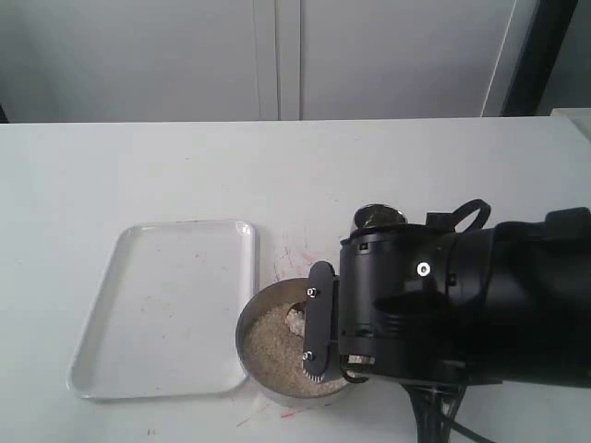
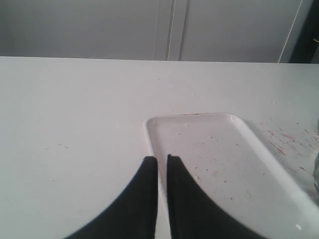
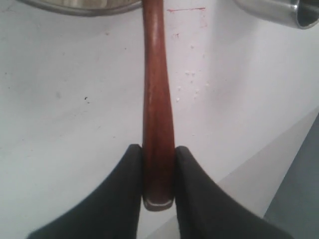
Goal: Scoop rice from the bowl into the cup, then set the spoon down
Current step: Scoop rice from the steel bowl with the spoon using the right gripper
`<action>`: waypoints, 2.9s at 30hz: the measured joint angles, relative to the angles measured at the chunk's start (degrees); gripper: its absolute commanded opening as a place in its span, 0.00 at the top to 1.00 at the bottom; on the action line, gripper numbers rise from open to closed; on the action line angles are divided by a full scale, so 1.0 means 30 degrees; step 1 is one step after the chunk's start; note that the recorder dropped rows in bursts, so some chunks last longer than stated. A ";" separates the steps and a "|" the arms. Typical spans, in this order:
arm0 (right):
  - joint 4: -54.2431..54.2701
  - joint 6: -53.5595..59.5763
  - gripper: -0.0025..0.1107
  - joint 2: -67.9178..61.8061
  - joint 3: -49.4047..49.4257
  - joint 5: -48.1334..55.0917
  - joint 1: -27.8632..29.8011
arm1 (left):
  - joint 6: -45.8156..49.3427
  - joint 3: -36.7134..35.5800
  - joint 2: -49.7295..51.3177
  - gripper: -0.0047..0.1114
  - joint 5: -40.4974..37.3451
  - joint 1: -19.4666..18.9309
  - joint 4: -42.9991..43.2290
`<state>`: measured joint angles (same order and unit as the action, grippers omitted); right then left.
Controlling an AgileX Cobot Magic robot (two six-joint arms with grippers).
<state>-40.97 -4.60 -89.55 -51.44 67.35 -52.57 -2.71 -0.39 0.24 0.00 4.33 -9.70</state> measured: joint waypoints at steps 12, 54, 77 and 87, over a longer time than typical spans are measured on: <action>-0.1199 0.0743 0.98 0.0000 0.0000 0.0485 0.0000 | 0.0000 0.0000 0.0000 0.84 0.0000 0.0000 0.0000; -0.5056 0.3026 0.98 -0.0243 0.0000 0.0703 -0.1577 | 0.0000 0.0000 0.0000 0.84 0.0000 0.0000 0.0000; 0.0942 -0.3501 0.98 -0.0243 0.0000 -0.0241 -0.1577 | 0.0000 0.0000 0.0000 0.84 0.0000 0.0000 0.0000; 0.2883 -0.4513 0.98 0.0488 0.0000 -0.0933 -0.1544 | 0.0000 0.0000 0.0000 0.84 0.0000 0.0000 0.0000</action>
<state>-32.32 -18.13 -88.09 -51.44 64.55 -57.20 -2.71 -0.39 0.24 0.00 4.33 -9.70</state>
